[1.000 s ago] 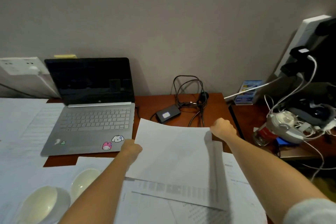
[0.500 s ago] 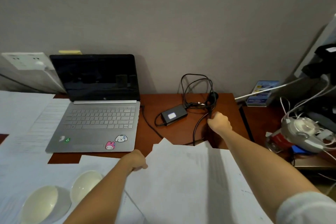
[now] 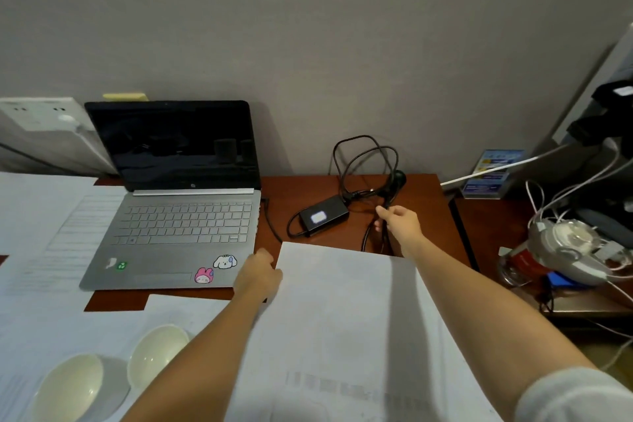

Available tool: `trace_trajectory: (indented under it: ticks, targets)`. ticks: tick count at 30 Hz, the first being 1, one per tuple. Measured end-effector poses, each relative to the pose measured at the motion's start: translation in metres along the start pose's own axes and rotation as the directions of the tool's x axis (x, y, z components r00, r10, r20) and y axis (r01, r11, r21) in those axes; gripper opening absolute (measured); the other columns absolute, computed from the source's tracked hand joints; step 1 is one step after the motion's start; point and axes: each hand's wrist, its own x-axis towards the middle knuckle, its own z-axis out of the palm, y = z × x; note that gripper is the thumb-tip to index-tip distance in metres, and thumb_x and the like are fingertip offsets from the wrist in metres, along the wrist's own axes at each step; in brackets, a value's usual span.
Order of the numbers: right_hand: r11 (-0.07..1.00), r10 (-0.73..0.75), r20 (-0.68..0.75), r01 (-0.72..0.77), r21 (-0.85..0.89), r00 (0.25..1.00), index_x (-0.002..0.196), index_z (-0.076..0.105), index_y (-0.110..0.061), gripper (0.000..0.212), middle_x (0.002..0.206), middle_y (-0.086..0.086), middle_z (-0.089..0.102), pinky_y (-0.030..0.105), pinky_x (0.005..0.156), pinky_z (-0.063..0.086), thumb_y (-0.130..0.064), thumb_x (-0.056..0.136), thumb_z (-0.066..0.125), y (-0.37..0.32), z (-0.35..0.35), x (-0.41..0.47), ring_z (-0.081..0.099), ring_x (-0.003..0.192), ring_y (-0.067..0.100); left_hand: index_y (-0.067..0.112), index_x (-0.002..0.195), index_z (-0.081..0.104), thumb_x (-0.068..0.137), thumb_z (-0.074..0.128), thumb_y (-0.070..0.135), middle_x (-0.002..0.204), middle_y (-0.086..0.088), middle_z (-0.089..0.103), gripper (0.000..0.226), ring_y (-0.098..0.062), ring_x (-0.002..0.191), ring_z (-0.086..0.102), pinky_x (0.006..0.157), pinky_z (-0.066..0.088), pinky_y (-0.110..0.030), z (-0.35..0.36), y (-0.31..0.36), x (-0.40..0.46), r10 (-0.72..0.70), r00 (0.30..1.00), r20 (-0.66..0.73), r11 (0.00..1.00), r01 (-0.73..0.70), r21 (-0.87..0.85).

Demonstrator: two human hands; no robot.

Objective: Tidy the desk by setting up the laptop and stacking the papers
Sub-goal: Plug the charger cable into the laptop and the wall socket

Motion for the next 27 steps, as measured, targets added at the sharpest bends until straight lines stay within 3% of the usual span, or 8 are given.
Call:
trace_trajectory:
  ticks: [5, 9, 14, 17, 20, 22, 24, 27]
  targets:
    - [0.923, -0.225, 0.157, 0.262, -0.283, 0.962, 0.062, 0.051, -0.01, 0.043, 0.062, 0.01, 0.054, 0.031, 0.066, 0.039, -0.043, 0.087, 0.062, -0.004, 0.008, -0.011, 0.05, 0.063, 0.017, 0.015, 0.087, 0.066, 0.089, 0.058, 0.023, 0.102, -0.006, 0.068, 0.011, -0.027, 0.098, 0.063, 0.08, 0.048, -0.029, -0.008, 0.048, 0.004, 0.163, 0.986, -0.039, 0.943, -0.167, -0.287]
    - [0.897, -0.208, 0.164, 0.255, -0.361, 0.964, 0.057, 0.045, -0.011, 0.05, 0.058, 0.008, 0.05, 0.033, 0.064, 0.035, -0.045, 0.093, 0.049, -0.003, 0.013, -0.013, 0.048, 0.059, 0.021, 0.012, 0.097, 0.067, 0.09, 0.06, 0.032, 0.097, -0.007, 0.067, 0.023, -0.023, 0.093, 0.062, 0.076, 0.044, -0.025, -0.001, 0.095, 0.005, 0.276, 0.96, 0.055, 0.903, -0.239, -0.357]
    - [0.79, -0.281, 0.337, 0.416, -0.451, 0.898, 0.065, 0.053, 0.002, 0.042, 0.062, 0.007, 0.051, 0.048, 0.068, 0.043, -0.027, 0.092, 0.04, 0.0, 0.004, -0.007, 0.047, 0.065, 0.024, 0.008, 0.119, 0.058, 0.093, 0.055, 0.035, 0.121, -0.011, 0.06, 0.037, -0.027, 0.109, 0.057, 0.09, 0.047, -0.037, 0.02, 0.141, 0.007, 0.222, 0.957, 0.187, 0.881, -0.115, -0.459]
    - [0.755, -0.324, 0.352, 0.464, -0.463, 0.878, 0.059, 0.048, -0.002, 0.037, 0.061, 0.007, 0.049, 0.047, 0.065, 0.041, -0.022, 0.09, 0.04, -0.004, -0.004, 0.005, 0.044, 0.063, 0.021, 0.007, 0.127, 0.052, 0.092, 0.059, 0.024, 0.11, -0.014, 0.064, 0.039, -0.023, 0.088, 0.059, 0.075, 0.047, -0.032, 0.033, 0.156, 0.009, 0.15, 0.951, 0.271, 0.854, 0.014, -0.52]
    - [0.853, -0.292, 0.156, 0.331, -0.403, 0.944, 0.046, 0.036, -0.016, 0.043, 0.052, 0.001, 0.04, 0.036, 0.057, 0.03, -0.023, 0.088, 0.045, -0.01, -0.006, 0.02, 0.039, 0.056, 0.019, 0.003, 0.114, 0.062, 0.088, 0.064, 0.015, 0.103, -0.017, 0.068, 0.028, -0.02, 0.07, 0.059, 0.064, 0.046, -0.028, 0.04, 0.164, 0.012, 0.116, 0.948, 0.295, 0.866, 0.049, -0.498]
    - [0.905, -0.252, -0.11, 0.195, -0.377, 0.961, 0.05, 0.048, -0.018, 0.041, 0.058, 0.004, 0.052, 0.032, 0.059, 0.034, -0.029, 0.089, 0.048, -0.017, -0.004, 0.032, 0.053, 0.064, 0.027, 0.002, 0.101, 0.065, 0.086, 0.066, 0.014, 0.092, -0.015, 0.067, 0.018, -0.015, 0.056, 0.056, 0.057, 0.043, -0.023, 0.044, 0.167, 0.015, 0.12, 0.944, 0.306, 0.873, 0.047, -0.486]
    - [0.94, -0.189, -0.337, 0.071, -0.334, 0.922, 0.079, 0.065, -0.016, 0.022, 0.09, 0.011, 0.066, 0.034, 0.069, 0.043, -0.033, 0.089, 0.055, -0.022, -0.003, 0.048, 0.062, 0.089, 0.035, 0.006, 0.093, 0.066, 0.086, 0.065, 0.013, 0.079, -0.01, 0.062, 0.01, -0.013, 0.052, 0.052, 0.053, 0.041, -0.021, 0.047, 0.168, 0.017, 0.124, 0.942, 0.31, 0.873, 0.045, -0.485]
    - [0.962, 0.065, -0.294, -0.138, -0.235, 0.954, 0.122, 0.051, -0.003, 0.052, 0.126, 0.019, 0.055, 0.045, 0.088, 0.05, -0.035, 0.084, 0.068, -0.026, 0.001, 0.071, 0.056, 0.113, 0.04, 0.011, 0.076, 0.063, 0.086, 0.063, 0.013, 0.064, -0.005, 0.054, 0.01, -0.016, 0.055, 0.048, 0.056, 0.037, -0.022, 0.053, 0.167, 0.02, 0.134, 0.945, 0.299, 0.879, 0.026, -0.475]
